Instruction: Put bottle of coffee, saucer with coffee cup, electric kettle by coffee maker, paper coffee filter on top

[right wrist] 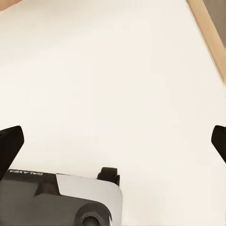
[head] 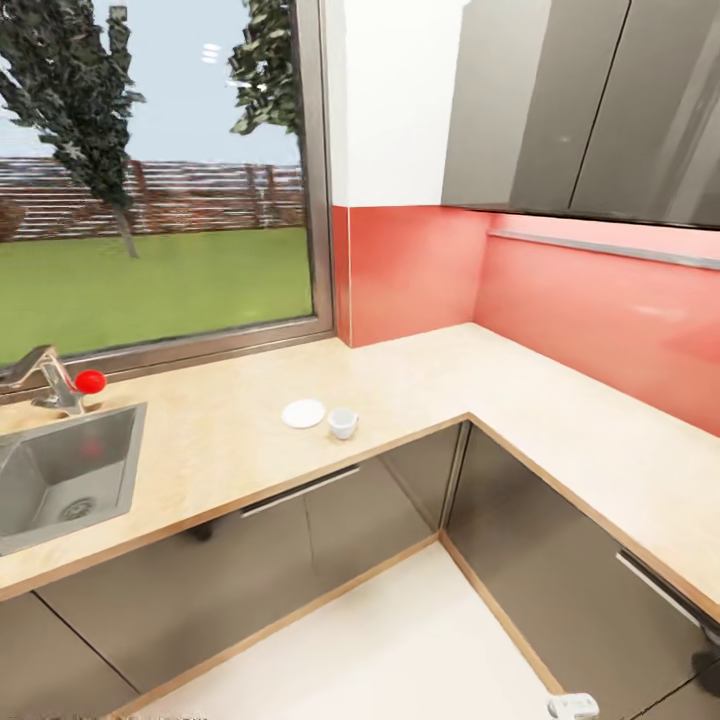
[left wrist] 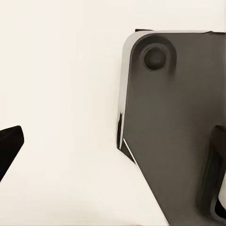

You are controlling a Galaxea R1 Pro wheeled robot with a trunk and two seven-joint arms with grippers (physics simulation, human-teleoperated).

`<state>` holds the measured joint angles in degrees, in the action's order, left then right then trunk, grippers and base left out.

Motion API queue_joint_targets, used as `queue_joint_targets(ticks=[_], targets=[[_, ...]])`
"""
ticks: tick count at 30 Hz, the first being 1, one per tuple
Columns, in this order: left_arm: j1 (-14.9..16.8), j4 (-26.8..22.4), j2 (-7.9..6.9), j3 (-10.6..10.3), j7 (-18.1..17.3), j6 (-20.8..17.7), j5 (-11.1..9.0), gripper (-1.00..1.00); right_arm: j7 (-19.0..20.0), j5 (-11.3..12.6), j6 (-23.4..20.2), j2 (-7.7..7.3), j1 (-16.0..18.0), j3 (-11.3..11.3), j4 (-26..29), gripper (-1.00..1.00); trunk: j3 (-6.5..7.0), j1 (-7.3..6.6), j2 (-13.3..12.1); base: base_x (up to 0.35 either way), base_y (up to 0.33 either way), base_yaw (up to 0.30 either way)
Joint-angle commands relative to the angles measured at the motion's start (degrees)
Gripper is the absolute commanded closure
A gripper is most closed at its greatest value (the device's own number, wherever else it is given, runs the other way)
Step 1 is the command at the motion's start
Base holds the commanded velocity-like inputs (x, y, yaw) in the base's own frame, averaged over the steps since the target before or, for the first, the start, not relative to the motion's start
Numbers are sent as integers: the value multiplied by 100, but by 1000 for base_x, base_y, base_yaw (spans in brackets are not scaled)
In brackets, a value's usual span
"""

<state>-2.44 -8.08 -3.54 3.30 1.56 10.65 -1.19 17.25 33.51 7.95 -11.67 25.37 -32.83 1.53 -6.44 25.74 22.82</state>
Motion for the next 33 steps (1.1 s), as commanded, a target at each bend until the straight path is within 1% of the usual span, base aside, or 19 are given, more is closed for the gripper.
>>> queue_joint_targets(ticks=[1,8,12,33], targets=[[-2,-10,2,30,-5,8,-12,-100,24,59,14,0,3,-48,-3,-100,-10,5,10,143,-243,278],[-2,-10,2,30,-5,8,-12,-100,24,59,14,-2,3,-48,-3,-100,-10,5,10,143,-240,278],[-2,-15,2,30,-4,8,-12,-100,24,59,14,-2,3,-48,-3,-100,-10,5,10,136,-139,278],[-2,-19,2,38,2,8,-12,-100,24,59,13,-2,3,-48,-3,-100,-10,5,10,11,-6,278]])
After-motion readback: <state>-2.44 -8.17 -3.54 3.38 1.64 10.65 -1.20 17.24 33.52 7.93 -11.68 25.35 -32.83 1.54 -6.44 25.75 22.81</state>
